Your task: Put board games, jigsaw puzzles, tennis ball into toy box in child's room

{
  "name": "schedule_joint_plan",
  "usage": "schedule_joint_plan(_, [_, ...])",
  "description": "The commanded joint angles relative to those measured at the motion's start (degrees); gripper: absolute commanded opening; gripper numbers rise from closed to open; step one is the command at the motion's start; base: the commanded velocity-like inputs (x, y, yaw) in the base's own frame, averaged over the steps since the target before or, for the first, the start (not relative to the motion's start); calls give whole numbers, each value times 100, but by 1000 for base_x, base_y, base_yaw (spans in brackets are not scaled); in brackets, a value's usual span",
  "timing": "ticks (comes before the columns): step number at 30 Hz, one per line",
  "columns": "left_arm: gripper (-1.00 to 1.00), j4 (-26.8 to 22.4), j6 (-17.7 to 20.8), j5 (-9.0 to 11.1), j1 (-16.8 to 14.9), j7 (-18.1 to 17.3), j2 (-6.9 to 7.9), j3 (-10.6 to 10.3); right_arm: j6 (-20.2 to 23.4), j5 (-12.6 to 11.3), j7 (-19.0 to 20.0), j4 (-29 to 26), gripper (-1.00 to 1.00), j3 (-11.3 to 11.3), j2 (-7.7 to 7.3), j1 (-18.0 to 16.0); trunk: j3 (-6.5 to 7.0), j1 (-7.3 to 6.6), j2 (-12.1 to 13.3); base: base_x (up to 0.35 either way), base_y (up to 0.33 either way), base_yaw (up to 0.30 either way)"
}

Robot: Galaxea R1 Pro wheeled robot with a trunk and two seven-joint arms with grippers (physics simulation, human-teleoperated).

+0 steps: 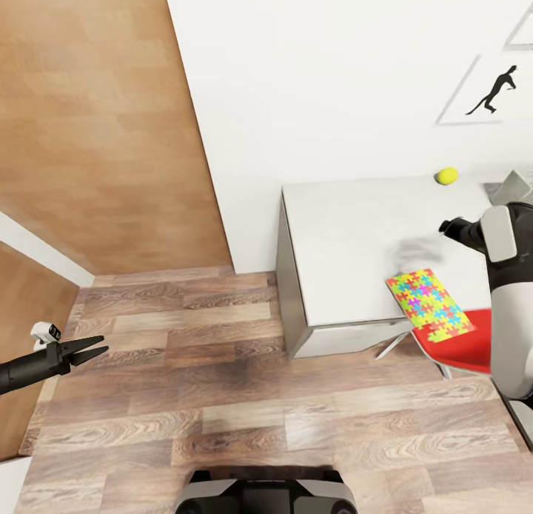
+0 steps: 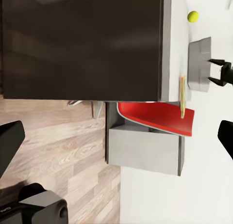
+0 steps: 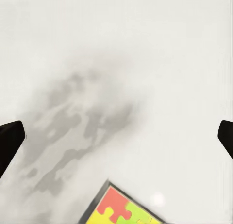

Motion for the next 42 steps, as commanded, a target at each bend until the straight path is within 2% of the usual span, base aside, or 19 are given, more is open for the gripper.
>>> schedule_joint_plan(1, [100,-2,61,-3,-2,-23,1,-1,61,-71,-49,-69,100,-8,-2,-4,1,4,-9,0,0,-91])
schedule_joint_plan(3, [100,-2,61,-3,-2,-23,1,-1,179,-92,-42,-198,100,-26,-5,-3,18,4,-9,0,0,-92])
schedule_joint_plan(8, [100,-3,61,1,-2,-23,1,-1,814,-276,44,-655,100,-149,-81,20,61,4,-9,0,0,-92])
schedule_joint_plan(10, [100,-3,61,3,-2,-23,1,-1,952,-469,105,-824,100,-274,-153,40,78,4,-9,0,0,-92])
schedule_joint_plan(13, [100,-3,61,4,-2,-23,1,-1,1054,-925,250,-1054,100,-453,-289,99,99,4,-9,0,0,-80])
schedule_joint_plan(16, [100,-4,61,5,-2,-23,1,-1,1054,-1577,421,-1199,100,-550,-459,276,110,4,-9,0,0,-45])
schedule_joint_plan(19, [100,-4,61,6,-2,-23,1,-1,1054,-2416,591,-1269,100,-593,-622,621,118,4,-9,0,0,-39])
schedule_joint_plan(20, [100,-2,61,6,-2,-23,1,-1,1054,-3023,688,-1307,100,-599,-710,906,121,4,-9,0,0,-61])
schedule_joint_plan(21, [100,-1,61,6,-2,-23,1,-1,1054,-3327,731,-1329,100,-603,-751,1044,125,4,-9,0,0,-69])
schedule_joint_plan(22, [100,0,61,6,-2,-23,1,-1,1054,-3902,796,-1387,100,-608,-826,1291,129,4,-9,0,0,-89])
schedule_joint_plan(24, [100,-1,61,6,-2,-23,1,-1,1054,-4418,841,-1489,100,-594,-906,1489,140,4,-9,0,0,-104])
schedule_joint_plan(27, [100,-4,61,6,-2,-23,1,-1,1054,-5005,882,-1724,100,-469,-1016,1699,159,4,-9,0,0,-124])
schedule_joint_plan(28, [100,-2,61,6,-2,-23,1,-1,1054,-5290,902,-1902,100,-337,-1081,1818,165,4,-9,0,0,-137])
schedule_joint_plan(33, [100,0,61,6,-2,-23,1,-1,1054,-5834,946,-2444,100,-58,-1245,2196,201,4,-9,0,0,-143])
schedule_joint_plan(34, [100,0,61,6,-2,-23,1,-1,1054,-6078,990,-2741,100,-5,-1287,2400,209,4,-9,0,0,-148])
schedule_joint_plan(38, [100,-3,61,6,-2,-23,1,-1,1054,-6700,1157,-3374,100,39,-1336,2913,239,4,-9,0,0,-149])
schedule_joint_plan(39, [100,-4,61,6,-2,-23,1,-1,1054,-7002,1254,-3652,100,45,-1350,3194,247,4,-9,0,0,-147])
schedule_joint_plan(42, [100,-4,61,6,-2,-23,1,-1,1054,-7350,1387,-3934,100,2,-1365,3622,271,4,-9,0,0,-137])
